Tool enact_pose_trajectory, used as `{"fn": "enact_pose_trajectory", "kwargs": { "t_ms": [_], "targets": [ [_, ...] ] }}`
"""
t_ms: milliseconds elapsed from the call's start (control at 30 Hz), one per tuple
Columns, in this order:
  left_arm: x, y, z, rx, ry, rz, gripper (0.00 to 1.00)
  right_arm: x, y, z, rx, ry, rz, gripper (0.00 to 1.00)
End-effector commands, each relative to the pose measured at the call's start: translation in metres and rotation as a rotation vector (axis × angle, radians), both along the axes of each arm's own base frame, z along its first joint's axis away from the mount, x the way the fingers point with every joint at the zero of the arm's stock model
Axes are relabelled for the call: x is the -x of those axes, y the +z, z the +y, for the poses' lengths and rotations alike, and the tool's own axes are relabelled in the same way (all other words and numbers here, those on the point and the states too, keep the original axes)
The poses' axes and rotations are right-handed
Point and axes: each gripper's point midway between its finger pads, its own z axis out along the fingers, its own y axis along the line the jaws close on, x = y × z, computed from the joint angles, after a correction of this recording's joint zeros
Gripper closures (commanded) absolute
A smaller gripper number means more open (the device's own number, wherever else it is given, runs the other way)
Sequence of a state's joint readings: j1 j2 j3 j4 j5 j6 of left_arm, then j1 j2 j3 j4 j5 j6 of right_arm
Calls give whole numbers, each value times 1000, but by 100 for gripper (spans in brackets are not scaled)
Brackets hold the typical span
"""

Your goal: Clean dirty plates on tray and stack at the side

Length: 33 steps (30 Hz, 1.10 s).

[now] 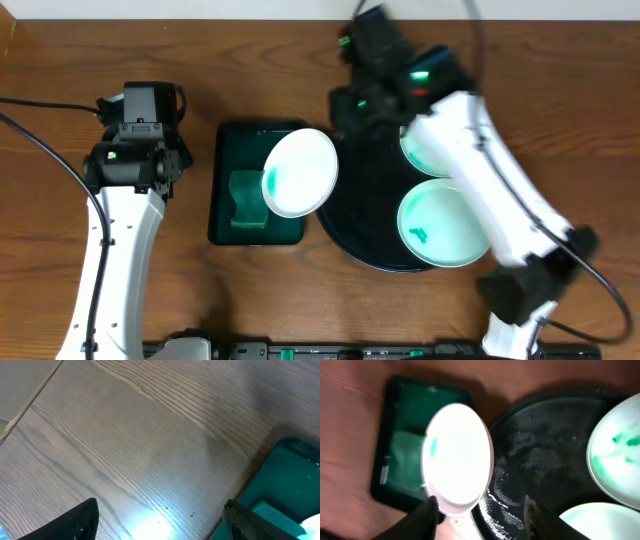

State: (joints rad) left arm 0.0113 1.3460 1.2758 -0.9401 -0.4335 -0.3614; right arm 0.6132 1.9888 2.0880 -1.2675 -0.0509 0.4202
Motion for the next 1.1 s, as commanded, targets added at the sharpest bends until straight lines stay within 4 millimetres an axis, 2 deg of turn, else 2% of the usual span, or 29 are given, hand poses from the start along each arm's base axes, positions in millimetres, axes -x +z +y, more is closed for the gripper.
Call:
{"fn": "enact_pose_trajectory", "kwargs": {
  "t_ms": [0, 100, 200, 367, 567, 1067],
  "targets": [
    [3, 7, 5, -26, 4, -6, 20, -8, -36, 8, 142, 1, -17, 51],
    [3, 7, 5, -26, 4, -6, 20, -12, -58, 15, 218, 8, -30, 56],
    [3, 7, 5, -26, 4, -6, 20, -16, -78, 13, 292, -18, -37, 61],
    [3, 7, 5, -26, 4, -6, 20, -15, -98, 14, 330, -15, -11, 69],
    [3, 7, 5, -26, 4, -6, 20, -16, -101, 11, 340, -28, -6, 79],
    [3, 7, 5, -26, 4, -6, 20, 7, -116, 13, 378, -40, 52, 82]
  ]
}}
